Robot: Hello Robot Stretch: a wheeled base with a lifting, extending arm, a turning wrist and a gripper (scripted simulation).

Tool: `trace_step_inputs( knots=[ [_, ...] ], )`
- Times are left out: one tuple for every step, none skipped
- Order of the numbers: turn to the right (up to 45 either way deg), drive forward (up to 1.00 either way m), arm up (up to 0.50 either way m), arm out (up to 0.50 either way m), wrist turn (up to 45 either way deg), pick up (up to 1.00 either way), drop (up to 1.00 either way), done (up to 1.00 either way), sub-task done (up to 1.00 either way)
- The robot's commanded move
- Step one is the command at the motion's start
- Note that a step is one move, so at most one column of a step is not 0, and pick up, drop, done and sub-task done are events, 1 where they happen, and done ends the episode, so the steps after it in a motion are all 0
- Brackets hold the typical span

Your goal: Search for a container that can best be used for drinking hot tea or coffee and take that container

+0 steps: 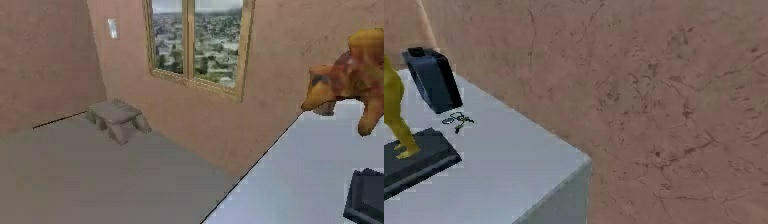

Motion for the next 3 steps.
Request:
trace_step_inputs(
  knots=[
    [-42.0,0.0,0.0,0.0,0.0,0.0,0.0,0.0,0.0],
    [0.0,0.15,0.0,0.0,0.0,0.0,0.0,0.0,0.0],
    [15.0,0.0,0.0,0.0,0.0,0.0,0.0,0.0,0.0]
  ],
)
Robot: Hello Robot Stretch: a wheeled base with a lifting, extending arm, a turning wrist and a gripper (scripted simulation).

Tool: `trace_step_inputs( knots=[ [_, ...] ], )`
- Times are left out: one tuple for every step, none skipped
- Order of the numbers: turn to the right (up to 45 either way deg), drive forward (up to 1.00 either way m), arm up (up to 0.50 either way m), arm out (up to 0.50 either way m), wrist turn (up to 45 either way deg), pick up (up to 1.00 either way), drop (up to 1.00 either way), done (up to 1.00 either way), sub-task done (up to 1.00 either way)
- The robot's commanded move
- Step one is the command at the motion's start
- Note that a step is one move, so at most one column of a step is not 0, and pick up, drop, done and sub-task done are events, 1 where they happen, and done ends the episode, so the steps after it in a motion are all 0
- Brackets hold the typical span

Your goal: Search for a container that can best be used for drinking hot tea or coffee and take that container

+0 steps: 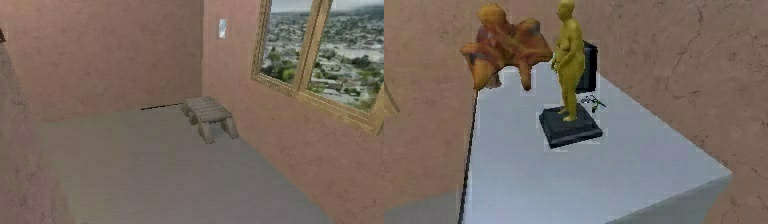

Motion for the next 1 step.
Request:
trace_step_inputs(
  knots=[
    [0.0,0.35,0.0,0.0,0.0,0.0,0.0,0.0,0.0]
  ],
)
